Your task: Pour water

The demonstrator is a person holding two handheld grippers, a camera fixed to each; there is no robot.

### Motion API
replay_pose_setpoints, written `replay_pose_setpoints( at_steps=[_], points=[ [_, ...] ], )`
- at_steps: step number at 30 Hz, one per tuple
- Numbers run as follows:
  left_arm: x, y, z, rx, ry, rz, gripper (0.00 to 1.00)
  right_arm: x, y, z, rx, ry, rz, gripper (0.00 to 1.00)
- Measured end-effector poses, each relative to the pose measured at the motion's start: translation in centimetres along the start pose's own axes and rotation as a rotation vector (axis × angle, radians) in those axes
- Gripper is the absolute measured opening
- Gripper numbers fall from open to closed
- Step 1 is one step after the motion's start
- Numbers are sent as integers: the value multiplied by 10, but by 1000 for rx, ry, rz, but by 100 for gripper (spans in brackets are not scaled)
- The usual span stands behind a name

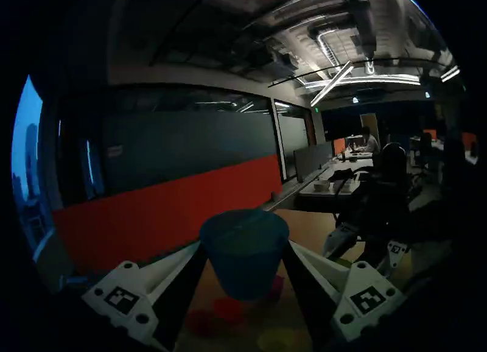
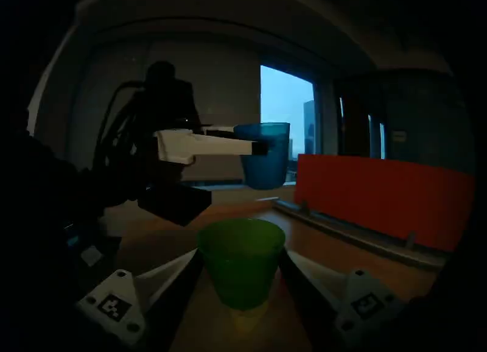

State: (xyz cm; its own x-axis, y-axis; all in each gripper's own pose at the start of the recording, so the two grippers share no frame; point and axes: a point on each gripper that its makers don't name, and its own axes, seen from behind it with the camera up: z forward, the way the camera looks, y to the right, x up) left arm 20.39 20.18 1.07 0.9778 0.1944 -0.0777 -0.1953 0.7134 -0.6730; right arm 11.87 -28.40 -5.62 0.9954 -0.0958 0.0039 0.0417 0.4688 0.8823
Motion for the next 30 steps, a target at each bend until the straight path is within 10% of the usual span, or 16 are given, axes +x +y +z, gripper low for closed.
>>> replay_pose_setpoints(
  at_steps=[8, 30],
  points=[
    [2, -6, 4, -2, 4, -114, 84, 1, 2, -2, -5, 5, -2, 98],
    [-40, -16, 0, 30, -74, -52, 84, -14, 12, -5, -17, -37, 18, 98]
  ],
)
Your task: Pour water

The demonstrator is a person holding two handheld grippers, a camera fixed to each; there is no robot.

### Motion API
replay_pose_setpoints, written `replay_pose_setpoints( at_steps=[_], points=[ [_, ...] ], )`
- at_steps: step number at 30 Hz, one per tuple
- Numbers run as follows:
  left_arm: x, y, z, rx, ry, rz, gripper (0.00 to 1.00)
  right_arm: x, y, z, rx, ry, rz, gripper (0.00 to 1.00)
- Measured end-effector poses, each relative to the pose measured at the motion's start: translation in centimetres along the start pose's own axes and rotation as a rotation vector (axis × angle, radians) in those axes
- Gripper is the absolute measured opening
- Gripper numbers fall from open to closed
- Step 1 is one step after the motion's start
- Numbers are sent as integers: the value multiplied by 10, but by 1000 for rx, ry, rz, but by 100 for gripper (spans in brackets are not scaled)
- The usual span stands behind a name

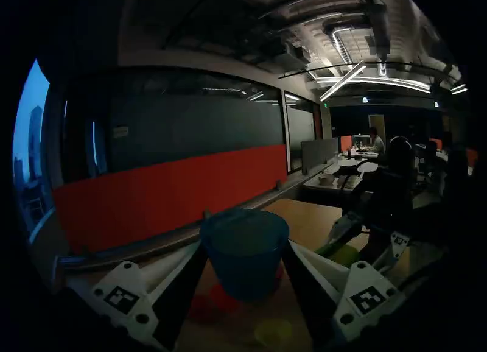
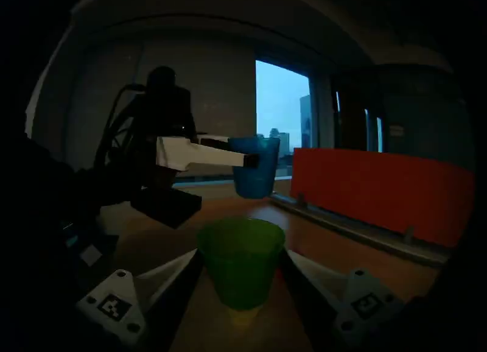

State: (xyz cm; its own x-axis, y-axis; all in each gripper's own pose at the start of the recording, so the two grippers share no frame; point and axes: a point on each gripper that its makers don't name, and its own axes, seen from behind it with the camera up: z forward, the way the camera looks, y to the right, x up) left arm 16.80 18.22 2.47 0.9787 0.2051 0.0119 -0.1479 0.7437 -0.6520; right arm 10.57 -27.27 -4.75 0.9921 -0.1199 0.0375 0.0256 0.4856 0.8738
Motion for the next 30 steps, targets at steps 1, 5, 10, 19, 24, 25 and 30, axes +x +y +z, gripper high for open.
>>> replay_pose_setpoints(
  at_steps=[1, 5, 10, 19, 24, 25, 30],
  points=[
    [-4, -1, 0, 4, -7, 2, 84, -2, 1, 0, -1, -4, 0, 98],
    [-17, -8, -1, 16, -26, 6, 84, -8, 3, 0, -3, -20, 1, 98],
    [-35, -14, -1, 22, -49, 3, 84, -19, 5, -1, 1, -49, 2, 98],
    [-72, -22, 3, 31, -109, -6, 84, -44, 10, -4, 8, -117, 10, 98],
    [-92, -24, 6, 32, -145, 1, 84, -55, 12, -4, 13, -145, 21, 98],
    [-96, -24, 7, 33, -154, 4, 84, -58, 14, -3, 13, -152, 23, 98],
    [-116, -27, 11, 37, -194, 20, 84, -72, 18, -3, 14, -185, 34, 98]
  ],
)
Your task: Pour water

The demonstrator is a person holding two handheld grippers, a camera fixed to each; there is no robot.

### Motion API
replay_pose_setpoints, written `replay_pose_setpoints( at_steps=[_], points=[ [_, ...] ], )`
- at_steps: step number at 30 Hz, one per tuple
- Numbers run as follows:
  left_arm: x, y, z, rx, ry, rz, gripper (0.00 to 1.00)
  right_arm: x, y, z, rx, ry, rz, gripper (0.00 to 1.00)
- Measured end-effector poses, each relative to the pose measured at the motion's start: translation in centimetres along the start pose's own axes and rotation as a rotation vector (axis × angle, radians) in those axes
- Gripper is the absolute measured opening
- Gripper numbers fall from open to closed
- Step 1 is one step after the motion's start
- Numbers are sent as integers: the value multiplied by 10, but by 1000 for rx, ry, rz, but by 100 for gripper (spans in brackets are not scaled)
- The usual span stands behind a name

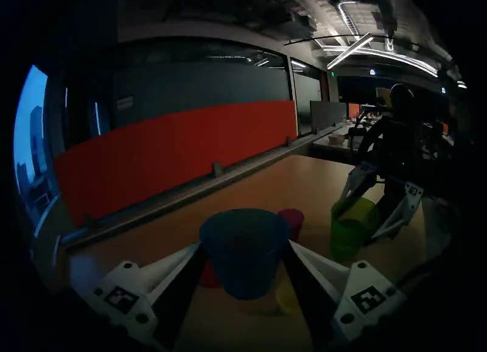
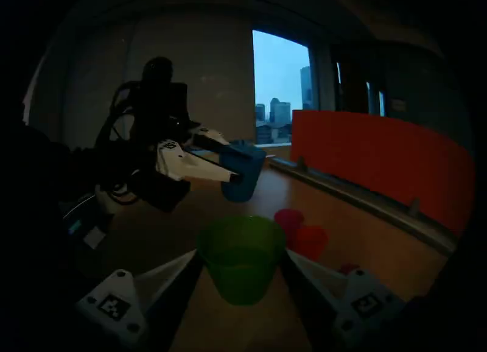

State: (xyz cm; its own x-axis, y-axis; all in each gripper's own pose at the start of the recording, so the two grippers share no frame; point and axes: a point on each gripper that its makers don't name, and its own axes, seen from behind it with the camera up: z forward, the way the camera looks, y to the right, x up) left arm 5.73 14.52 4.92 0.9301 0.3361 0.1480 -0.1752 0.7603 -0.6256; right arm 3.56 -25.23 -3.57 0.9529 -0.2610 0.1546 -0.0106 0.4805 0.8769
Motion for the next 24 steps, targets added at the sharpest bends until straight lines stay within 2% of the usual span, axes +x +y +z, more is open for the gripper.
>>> replay_pose_setpoints(
  at_steps=[24],
  points=[
    [-78, -5, 11, -8, -179, 75, 85, -55, 10, 10, 36, -159, 12, 98]
  ],
)
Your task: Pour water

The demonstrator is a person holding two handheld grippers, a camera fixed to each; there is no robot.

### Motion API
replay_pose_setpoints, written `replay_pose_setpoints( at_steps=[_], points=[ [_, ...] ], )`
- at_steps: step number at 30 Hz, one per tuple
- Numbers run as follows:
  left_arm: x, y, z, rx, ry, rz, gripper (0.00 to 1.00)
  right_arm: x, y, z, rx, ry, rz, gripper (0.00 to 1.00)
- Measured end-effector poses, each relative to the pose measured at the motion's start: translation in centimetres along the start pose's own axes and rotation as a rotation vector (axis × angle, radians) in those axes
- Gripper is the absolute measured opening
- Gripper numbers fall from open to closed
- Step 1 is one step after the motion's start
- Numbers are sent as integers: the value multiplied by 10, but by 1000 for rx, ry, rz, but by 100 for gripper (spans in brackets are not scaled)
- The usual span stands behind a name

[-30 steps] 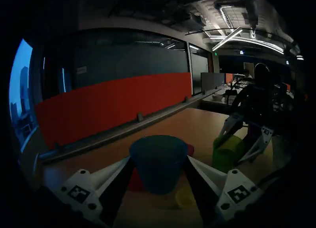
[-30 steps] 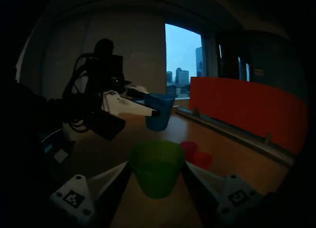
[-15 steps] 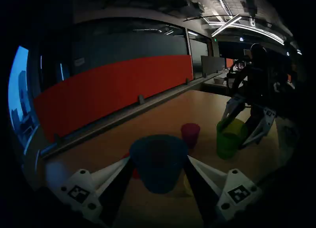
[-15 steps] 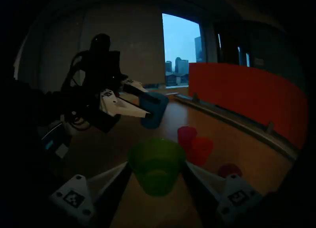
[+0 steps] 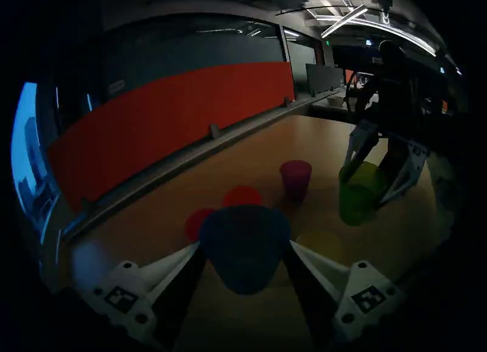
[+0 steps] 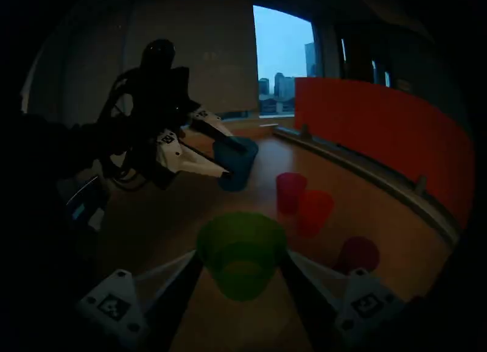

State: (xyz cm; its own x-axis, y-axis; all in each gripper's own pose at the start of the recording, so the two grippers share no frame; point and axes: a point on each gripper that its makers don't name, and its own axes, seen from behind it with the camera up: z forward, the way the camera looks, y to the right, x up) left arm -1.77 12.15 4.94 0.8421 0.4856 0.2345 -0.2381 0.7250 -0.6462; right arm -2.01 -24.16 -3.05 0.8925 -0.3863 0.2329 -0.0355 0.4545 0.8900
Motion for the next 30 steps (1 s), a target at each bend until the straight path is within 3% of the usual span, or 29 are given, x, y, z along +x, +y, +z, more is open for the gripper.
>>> replay_pose_setpoints(
  at_steps=[8, 30],
  points=[
    [-23, 3, 7, -26, -59, 17, 85, -17, 4, 6, 11, -50, -6, 98],
    [-64, 5, 26, -63, -140, -20, 85, -54, 17, 17, 13, -146, -13, 98]
  ],
)
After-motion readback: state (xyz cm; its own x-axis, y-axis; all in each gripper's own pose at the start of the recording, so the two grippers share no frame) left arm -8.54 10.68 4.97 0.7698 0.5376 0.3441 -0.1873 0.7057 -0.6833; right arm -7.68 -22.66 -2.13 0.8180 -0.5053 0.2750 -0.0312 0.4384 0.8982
